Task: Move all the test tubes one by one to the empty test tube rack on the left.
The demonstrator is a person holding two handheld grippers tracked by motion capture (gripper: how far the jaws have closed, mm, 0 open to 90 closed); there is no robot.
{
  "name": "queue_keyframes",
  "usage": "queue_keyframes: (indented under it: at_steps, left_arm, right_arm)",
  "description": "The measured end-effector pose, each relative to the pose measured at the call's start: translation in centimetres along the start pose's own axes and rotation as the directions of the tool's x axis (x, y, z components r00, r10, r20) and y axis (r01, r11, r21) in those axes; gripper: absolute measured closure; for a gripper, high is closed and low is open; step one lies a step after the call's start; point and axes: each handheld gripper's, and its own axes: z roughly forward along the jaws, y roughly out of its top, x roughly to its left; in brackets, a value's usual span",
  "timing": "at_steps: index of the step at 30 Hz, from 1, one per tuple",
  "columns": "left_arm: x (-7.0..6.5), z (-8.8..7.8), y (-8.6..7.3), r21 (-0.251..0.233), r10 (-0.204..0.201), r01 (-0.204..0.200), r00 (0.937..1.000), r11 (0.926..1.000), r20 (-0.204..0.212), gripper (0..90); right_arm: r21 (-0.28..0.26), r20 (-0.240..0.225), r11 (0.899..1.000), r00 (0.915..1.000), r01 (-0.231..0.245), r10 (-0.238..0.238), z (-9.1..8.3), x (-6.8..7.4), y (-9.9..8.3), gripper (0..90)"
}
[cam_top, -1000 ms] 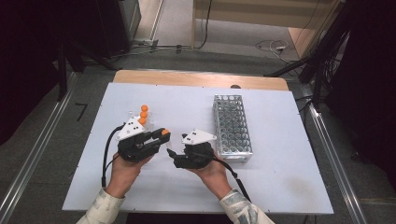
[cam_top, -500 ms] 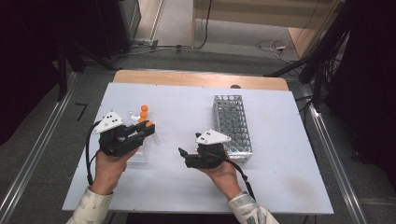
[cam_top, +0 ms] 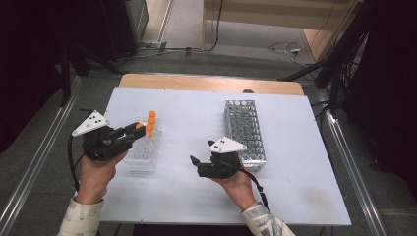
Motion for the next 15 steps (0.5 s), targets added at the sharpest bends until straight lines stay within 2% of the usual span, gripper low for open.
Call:
queue_keyframes:
  at_steps: [2, 4, 9, 15]
  left_arm:
    - [0.1, 0.1, -0.2, 0.010, 0.004, -0.004, 0.9999, 0.9999, -0.015, 69.9]
    - [0.1, 0.3, -0.3, 0.023, 0.016, -0.015, 0.9988, 0.9996, -0.046, 69.9]
    - [0.3, 0.9, -0.9, 0.044, 0.011, -0.009, 0.9985, 0.9990, -0.053, 69.8]
    - [-0.3, 1.8, -2.0, 0.095, 0.039, -0.031, 0.9954, 0.9950, -0.087, 69.8]
  right_arm:
    - [-0.001, -0.001, 1.000, 1.0000, 0.000, 0.000, 0.0, 0.0, 0.0, 22.3]
    - [-0.003, 0.000, 1.000, 1.0000, 0.002, -0.002, -0.1, 0.0, 0.0, 23.0]
    - [-0.011, 0.001, 1.000, 1.0000, 0.003, -0.003, -0.2, -0.1, 0.1, 23.5]
    - [-0.010, 0.002, 1.000, 1.0000, -0.001, 0.001, -0.3, -0.1, 0.1, 23.5]
